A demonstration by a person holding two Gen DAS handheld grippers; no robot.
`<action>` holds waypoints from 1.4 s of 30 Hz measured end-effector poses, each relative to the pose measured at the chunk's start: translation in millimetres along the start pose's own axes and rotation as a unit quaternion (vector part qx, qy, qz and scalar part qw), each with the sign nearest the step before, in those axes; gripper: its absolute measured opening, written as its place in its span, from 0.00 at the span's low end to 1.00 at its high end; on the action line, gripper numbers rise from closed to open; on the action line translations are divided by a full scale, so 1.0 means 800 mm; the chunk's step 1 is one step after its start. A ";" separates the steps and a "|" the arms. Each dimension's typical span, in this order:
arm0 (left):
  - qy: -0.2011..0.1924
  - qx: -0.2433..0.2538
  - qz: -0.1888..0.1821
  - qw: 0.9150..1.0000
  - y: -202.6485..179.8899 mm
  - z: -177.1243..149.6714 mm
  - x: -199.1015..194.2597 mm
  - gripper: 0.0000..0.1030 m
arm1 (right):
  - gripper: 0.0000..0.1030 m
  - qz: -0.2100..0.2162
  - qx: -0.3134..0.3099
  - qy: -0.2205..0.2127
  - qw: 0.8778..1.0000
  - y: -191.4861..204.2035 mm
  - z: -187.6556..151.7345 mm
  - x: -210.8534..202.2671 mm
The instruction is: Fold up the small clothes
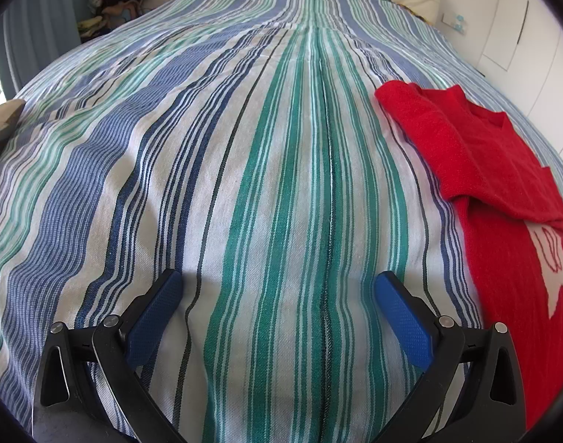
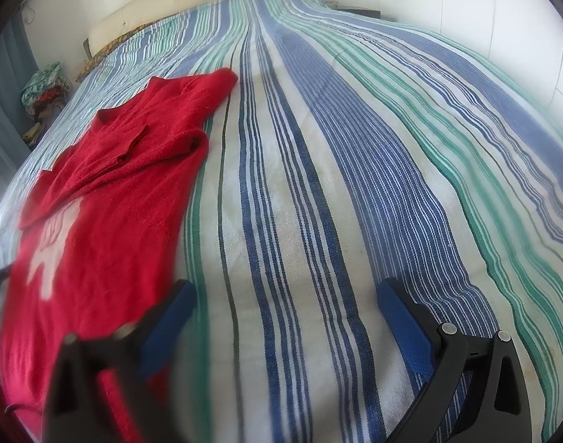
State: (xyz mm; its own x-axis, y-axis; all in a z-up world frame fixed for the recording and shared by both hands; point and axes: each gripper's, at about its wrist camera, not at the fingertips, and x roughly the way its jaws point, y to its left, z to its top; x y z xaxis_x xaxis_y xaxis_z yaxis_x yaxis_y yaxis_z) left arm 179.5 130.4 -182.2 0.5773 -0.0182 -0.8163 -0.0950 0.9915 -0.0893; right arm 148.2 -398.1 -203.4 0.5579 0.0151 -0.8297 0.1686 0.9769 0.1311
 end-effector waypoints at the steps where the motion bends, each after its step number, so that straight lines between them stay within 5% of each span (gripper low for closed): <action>1: 0.000 0.000 0.000 1.000 0.000 0.000 0.000 1.00 | 0.96 0.000 0.000 0.001 1.000 0.000 0.000 0.001; 42: 0.000 0.000 0.000 1.000 0.000 0.000 0.000 1.00 | 1.00 -0.006 -0.009 0.003 1.000 0.005 0.000 0.005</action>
State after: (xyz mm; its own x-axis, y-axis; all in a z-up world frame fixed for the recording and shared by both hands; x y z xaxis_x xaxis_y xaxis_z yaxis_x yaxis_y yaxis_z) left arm 179.5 130.7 -182.3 0.5772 -0.0189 -0.8164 -0.0948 0.9914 -0.0899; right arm 151.4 -394.0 -206.1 0.5506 0.0045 -0.8348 0.1604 0.9808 0.1110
